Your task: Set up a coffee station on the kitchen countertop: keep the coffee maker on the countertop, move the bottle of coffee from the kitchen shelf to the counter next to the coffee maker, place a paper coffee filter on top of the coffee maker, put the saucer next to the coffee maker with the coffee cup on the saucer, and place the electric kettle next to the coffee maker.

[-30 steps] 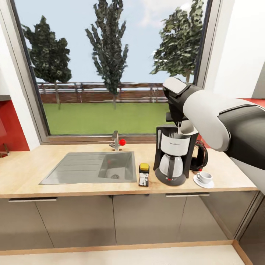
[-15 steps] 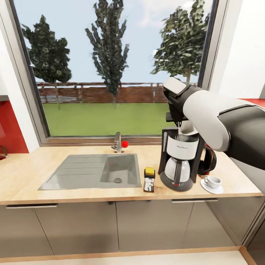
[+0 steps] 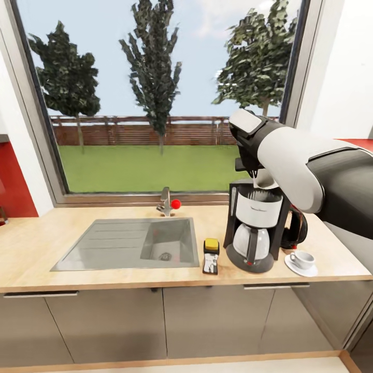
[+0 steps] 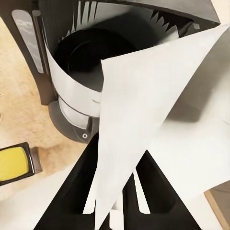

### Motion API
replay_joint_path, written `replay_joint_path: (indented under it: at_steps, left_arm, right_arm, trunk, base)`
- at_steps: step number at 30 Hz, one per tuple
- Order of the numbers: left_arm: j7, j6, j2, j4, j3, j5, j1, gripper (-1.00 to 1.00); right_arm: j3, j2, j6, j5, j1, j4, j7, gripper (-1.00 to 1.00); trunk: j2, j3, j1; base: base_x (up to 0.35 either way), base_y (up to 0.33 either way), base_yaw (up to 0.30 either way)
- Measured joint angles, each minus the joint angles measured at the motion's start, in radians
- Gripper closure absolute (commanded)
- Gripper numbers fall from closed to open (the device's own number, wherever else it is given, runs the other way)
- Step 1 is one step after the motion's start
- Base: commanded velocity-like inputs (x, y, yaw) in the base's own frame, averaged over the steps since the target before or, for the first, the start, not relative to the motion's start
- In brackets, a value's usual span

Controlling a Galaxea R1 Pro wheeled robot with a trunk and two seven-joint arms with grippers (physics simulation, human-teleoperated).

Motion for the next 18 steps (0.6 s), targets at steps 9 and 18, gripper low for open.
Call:
replay_joint_path:
  at_steps: [9,18]
  left_arm:
    - [0.000,0.000,0.000,0.000,-0.001,0.000,0.000,-1.00]
    - [0.000,0.000,0.000,0.000,-0.001,0.000,0.000,-1.00]
  right_arm:
    - [0.000,0.000,0.000,0.002,0.001,0.000,-0.001,1.00]
    - [0.000,0.000,0.000,0.030,0.019,0.000,-0.002,1.00]
  trunk:
    - [0.000,0.000,0.000]
    - [0.000,0.000,0.000]
  base:
    - [0.016,0.000,0.000]
    - [0.001,0.000,0.000]
